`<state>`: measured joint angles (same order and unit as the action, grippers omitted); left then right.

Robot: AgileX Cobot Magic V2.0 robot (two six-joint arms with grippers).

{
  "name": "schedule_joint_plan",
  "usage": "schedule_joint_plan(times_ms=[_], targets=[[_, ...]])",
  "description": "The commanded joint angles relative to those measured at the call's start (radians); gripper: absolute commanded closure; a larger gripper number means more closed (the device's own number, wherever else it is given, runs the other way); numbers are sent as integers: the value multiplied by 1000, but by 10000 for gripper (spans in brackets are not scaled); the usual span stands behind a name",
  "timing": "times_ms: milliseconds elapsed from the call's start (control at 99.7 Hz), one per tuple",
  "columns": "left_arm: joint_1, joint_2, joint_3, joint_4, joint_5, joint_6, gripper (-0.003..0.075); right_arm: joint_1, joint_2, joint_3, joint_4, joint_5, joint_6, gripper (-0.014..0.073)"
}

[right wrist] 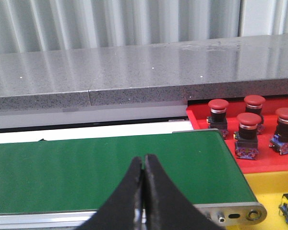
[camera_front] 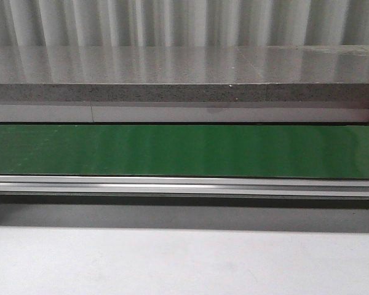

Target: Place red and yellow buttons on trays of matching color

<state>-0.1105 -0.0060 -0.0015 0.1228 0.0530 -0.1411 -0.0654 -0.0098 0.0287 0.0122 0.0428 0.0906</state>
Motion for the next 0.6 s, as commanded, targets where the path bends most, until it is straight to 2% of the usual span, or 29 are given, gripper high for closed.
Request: schedule_joint_plan(times_ms=[0, 592], targets=[[-3, -24, 48, 5, -76, -10, 739, -2, -22, -17, -12, -82, -2, 659], [-3, -35, 48, 1, -91, -10, 739, -2, -22, -17, -12, -82, -2, 659]])
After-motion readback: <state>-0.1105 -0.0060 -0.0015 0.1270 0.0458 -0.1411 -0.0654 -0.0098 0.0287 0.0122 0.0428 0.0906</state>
